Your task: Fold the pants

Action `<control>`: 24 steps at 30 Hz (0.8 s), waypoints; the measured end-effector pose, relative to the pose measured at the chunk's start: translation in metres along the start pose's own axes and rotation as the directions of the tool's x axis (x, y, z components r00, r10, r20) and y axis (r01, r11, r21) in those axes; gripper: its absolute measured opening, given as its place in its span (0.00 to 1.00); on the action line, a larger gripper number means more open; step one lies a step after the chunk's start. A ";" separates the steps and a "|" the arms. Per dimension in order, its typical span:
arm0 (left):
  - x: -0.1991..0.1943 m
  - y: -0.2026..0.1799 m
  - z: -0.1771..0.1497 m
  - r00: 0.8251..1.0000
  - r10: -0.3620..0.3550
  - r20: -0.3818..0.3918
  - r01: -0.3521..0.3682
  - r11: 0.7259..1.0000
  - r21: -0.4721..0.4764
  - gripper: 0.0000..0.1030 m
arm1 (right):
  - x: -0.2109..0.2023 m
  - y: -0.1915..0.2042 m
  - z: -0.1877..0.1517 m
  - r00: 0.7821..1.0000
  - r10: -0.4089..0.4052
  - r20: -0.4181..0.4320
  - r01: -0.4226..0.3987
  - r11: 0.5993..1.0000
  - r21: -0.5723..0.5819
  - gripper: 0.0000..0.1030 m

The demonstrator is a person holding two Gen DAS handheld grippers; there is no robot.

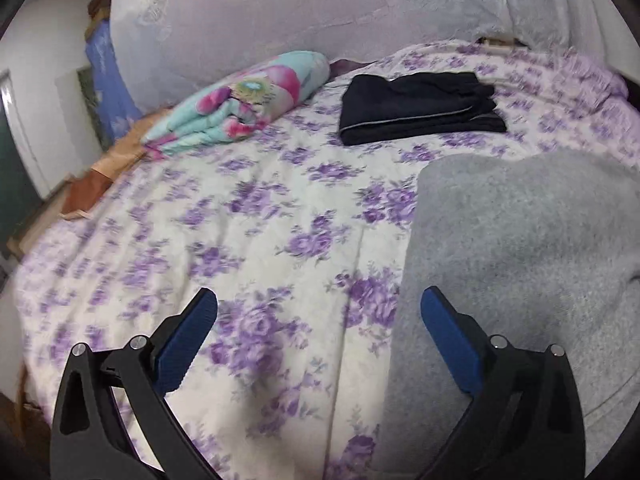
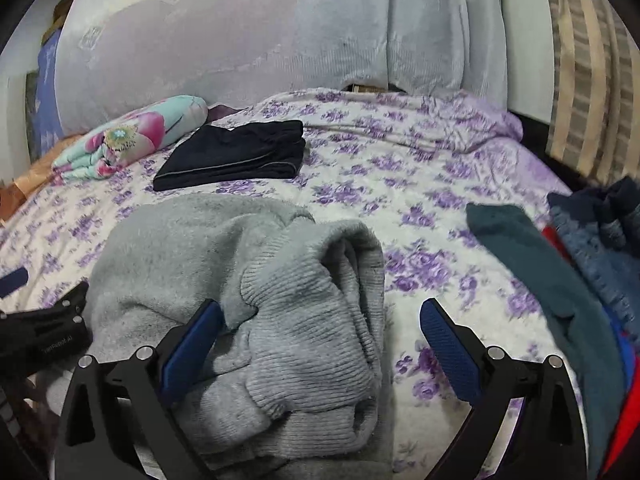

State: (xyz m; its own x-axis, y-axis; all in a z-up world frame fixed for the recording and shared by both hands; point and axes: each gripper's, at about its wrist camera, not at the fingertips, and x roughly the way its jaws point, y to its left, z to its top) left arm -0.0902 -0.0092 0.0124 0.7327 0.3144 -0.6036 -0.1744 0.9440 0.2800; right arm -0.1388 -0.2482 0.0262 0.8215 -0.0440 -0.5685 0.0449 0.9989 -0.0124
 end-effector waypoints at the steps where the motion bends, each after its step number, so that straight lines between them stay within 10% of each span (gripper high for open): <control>1: -0.004 -0.005 -0.001 0.999 0.041 0.018 -0.041 0.999 0.019 0.96 | 0.000 0.000 0.000 1.000 -0.001 0.001 0.001 1.000 -0.001 0.97; 6: -0.018 -0.018 -0.002 0.980 0.168 0.107 -0.177 0.981 0.080 0.96 | -0.001 0.002 -0.001 1.000 -0.009 0.006 0.009 1.000 -0.009 0.97; 13: 0.000 0.007 -0.001 1.000 -0.010 -0.015 0.009 0.999 -0.037 0.96 | -0.001 0.002 -0.001 1.000 -0.009 0.006 0.009 1.000 -0.007 0.97; 24: 0.002 0.008 -0.002 0.999 -0.041 -0.019 0.040 0.998 -0.049 0.96 | 0.000 0.002 0.000 1.000 -0.003 0.004 0.003 1.000 -0.004 0.97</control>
State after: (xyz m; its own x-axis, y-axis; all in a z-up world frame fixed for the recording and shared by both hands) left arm -0.0917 -0.0006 0.0122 0.7266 0.2776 -0.6285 -0.1772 0.9595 0.2189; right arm -0.1393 -0.2463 0.0263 0.8236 -0.0466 -0.5653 0.0450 0.9988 -0.0168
